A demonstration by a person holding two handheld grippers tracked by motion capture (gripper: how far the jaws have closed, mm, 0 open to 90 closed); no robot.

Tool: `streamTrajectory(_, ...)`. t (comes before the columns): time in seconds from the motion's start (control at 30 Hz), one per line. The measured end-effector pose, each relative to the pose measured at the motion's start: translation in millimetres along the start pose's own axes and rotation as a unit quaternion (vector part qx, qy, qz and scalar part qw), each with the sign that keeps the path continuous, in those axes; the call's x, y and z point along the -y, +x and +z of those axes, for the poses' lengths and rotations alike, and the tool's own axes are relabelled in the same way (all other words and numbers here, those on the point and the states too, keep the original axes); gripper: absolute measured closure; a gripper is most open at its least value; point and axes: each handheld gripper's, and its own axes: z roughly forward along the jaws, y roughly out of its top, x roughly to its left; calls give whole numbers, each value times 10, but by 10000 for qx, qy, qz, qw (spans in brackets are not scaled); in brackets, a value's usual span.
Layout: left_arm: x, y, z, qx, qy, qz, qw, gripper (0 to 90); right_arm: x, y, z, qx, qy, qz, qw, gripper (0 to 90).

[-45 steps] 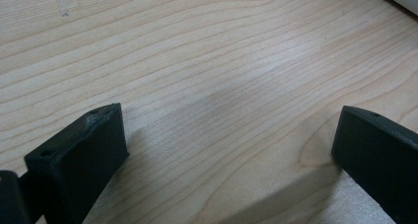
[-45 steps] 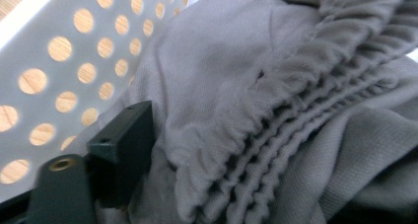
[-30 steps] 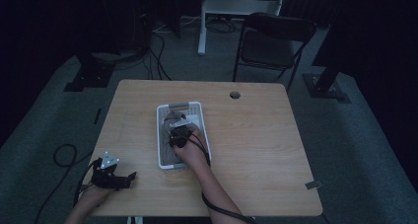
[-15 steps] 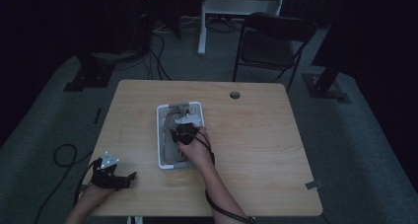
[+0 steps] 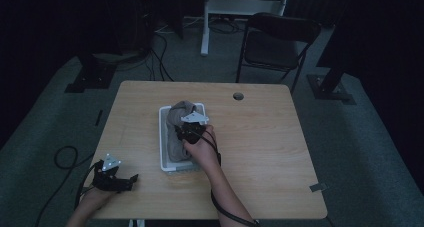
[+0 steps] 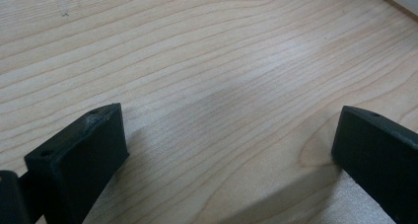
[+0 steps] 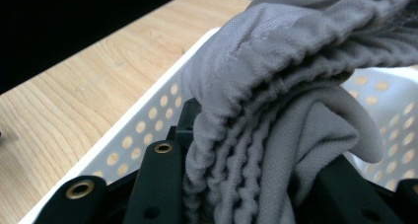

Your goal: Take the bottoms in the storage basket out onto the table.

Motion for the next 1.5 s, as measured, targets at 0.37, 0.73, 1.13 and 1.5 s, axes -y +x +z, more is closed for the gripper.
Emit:
streamTrajectory(0.37,-1,3,0,-10,-5,17,10000,7,-136,-9,-151,-98,-403,58,9991,662)
streamTrajectory(0.73,-1,2,1,-9,-13,8,10000,7,-319,7,-330,-169,-581,31,9982,662)
streamTrajectory(1.13,-1,2,0,-4,-7,7,10000,7,-480,-45,-515,-155,-743,26,9971,662)
streamTrajectory(1.5,-1,2,0,-4,-7,5,10000,7,-571,-202,-712,2,-871,41,9962,661)
